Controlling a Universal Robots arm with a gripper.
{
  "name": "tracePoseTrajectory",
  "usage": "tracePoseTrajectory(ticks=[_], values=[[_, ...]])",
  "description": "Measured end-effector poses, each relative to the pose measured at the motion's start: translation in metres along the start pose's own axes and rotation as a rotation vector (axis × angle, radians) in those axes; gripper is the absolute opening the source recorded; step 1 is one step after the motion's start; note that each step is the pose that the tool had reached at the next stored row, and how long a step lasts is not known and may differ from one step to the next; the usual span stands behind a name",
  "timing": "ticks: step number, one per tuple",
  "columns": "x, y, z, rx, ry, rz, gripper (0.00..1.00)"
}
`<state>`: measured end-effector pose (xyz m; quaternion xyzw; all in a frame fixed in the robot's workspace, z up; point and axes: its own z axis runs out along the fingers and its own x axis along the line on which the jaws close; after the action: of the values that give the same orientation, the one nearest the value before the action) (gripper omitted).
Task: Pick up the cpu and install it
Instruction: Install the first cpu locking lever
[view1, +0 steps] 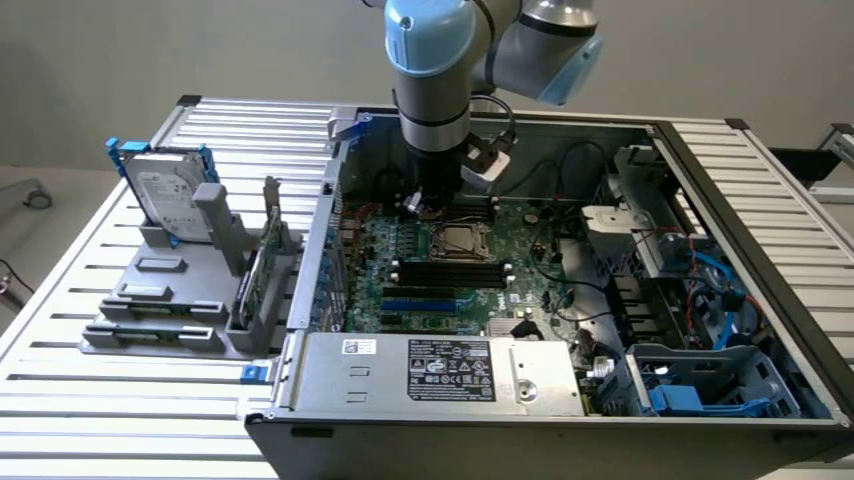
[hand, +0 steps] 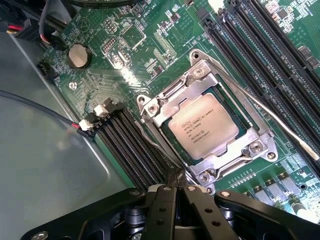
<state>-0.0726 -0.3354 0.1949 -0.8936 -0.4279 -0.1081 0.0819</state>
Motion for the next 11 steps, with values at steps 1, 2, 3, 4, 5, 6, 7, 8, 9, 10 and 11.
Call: tracePoseTrajectory(ticks=[1, 2, 3, 4, 5, 6, 7, 8, 9, 10, 11], values=[[0.0002, -0.0002, 0.0001, 0.0001, -0.0009, 0.001, 0.11], [0.0003, -0.0003, 0.0001, 0.0004, -0.0018, 0.002, 0.11], [0.0005, -0.0003, 0.0001, 0.0006, -0.0026, 0.004, 0.11], [0.0007, -0.0004, 0.0002, 0.0008, -0.0034, 0.005, 0.11], [0.0009, -0.0005, 0.0003, 0.0009, -0.004, 0.006, 0.11], [0.0012, -0.0006, 0.0004, 0.0011, -0.0045, 0.007, 0.11], [0.0013, -0.0006, 0.0006, 0.0013, -0.005, 0.008, 0.11], [0.0015, -0.0005, 0.0006, 0.0015, -0.0058, 0.009, 0.11], [0.0016, -0.0003, 0.0006, 0.0019, -0.007, 0.009, 0.11], [0.0018, -0.0001, 0.0006, 0.0022, -0.0081, 0.01, 0.11], [0.0019, 0.0001, 0.0006, 0.0024, -0.0091, 0.011, 0.11]])
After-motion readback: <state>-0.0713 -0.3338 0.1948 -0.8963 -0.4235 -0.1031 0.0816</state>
